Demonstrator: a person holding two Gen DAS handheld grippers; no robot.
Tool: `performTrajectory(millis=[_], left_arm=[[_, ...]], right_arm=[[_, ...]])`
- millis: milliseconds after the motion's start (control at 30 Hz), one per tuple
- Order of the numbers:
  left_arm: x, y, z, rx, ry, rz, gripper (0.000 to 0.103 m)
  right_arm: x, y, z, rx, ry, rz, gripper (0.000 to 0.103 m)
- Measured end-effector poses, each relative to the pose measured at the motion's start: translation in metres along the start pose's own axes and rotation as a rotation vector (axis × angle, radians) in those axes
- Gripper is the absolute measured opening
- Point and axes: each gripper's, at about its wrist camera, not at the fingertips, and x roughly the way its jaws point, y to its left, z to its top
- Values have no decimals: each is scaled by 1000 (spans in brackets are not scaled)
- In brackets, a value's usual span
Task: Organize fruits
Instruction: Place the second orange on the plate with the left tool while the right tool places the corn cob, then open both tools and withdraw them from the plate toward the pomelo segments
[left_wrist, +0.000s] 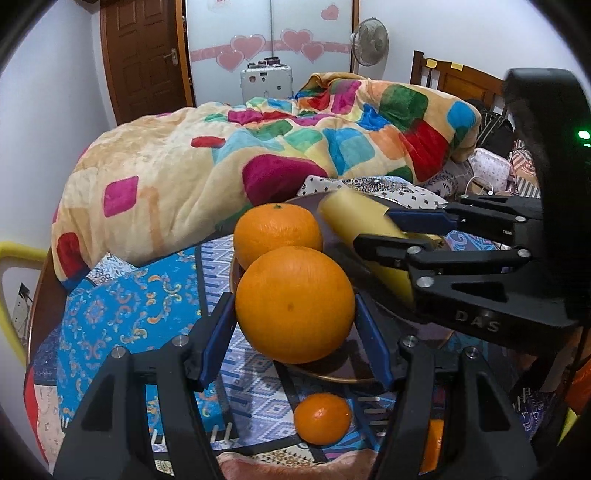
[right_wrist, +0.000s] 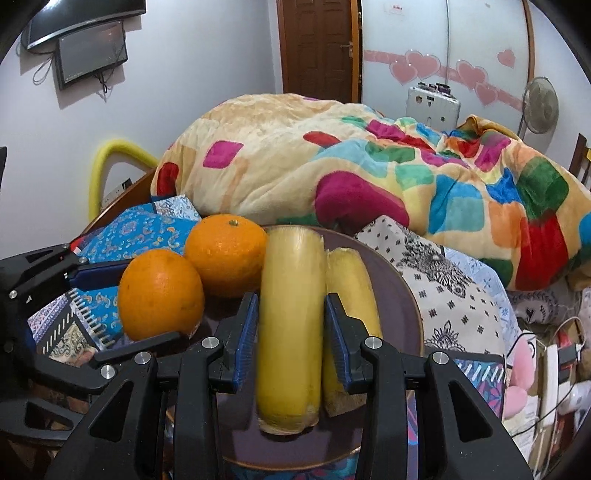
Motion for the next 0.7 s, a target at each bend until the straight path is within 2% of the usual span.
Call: performTrajectory(millis=[167,400,700], left_arm=[[-3,-2,2,-4,-21,-12,64],[-23,-11,7,21,-64,7,64],[-57,-8,-6,-3,-87,31,64]], right_arm=[[-12,-2,-1,3,-21,-7,34],[-30,-1,-7,-7,-48,-44,34],[-74,12,-23,-21,-92,-63,34]])
